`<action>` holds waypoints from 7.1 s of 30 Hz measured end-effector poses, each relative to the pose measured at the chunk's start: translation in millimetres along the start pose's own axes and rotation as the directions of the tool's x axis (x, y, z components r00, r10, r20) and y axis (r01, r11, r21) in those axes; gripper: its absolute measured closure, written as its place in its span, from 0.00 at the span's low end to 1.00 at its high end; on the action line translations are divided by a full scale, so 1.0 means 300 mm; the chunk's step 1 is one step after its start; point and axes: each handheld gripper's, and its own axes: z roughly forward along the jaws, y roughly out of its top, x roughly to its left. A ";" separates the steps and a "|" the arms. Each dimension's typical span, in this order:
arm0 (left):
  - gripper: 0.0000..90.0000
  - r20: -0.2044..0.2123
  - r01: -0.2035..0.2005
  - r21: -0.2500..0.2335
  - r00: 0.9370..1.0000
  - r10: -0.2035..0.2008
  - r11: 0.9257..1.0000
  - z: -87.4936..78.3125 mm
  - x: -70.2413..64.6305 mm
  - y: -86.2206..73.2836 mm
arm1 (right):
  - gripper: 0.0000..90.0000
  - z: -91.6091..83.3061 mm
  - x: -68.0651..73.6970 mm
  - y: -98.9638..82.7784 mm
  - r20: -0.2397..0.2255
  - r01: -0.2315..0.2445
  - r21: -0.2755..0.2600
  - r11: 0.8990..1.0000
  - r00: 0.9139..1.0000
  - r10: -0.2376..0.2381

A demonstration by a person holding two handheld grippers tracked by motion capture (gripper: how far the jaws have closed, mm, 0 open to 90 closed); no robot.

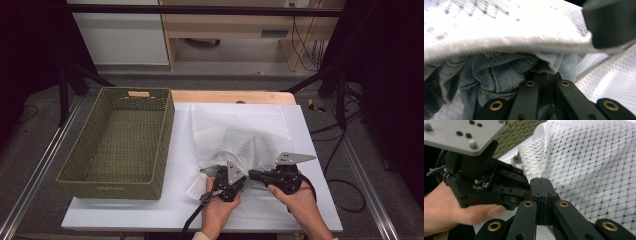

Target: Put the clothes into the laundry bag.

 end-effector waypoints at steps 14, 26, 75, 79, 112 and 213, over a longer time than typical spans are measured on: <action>1.00 -0.026 0.005 -0.015 1.000 -0.005 1.000 0.019 0.022 0.011 | 1.00 0.005 0.009 -0.011 0.004 0.011 0.023 1.000 1.000 -0.011; 1.00 -0.047 -0.001 -0.018 0.999 0.000 1.000 0.035 0.029 0.020 | 1.00 0.007 0.013 -0.013 0.008 0.015 0.033 0.999 1.000 -0.016; 1.00 -0.076 -0.007 -0.031 0.997 0.005 1.000 0.081 0.069 0.055 | 1.00 0.001 0.018 -0.011 0.018 0.014 0.030 0.999 1.000 -0.014; 1.00 -0.079 -0.006 -0.033 0.997 0.003 0.999 0.085 0.068 0.057 | 1.00 0.000 0.015 -0.011 0.017 0.011 0.028 1.000 1.000 -0.012; 1.00 -0.092 0.006 -0.053 0.996 -0.011 0.999 0.142 0.101 0.096 | 1.00 0.004 -0.017 -0.004 0.054 -0.024 0.003 1.000 0.998 0.024; 1.00 -0.031 -0.020 0.106 0.999 0.023 0.994 0.131 0.118 0.055 | 1.00 0.017 0.000 -0.004 0.078 -0.047 0.021 0.999 0.996 0.045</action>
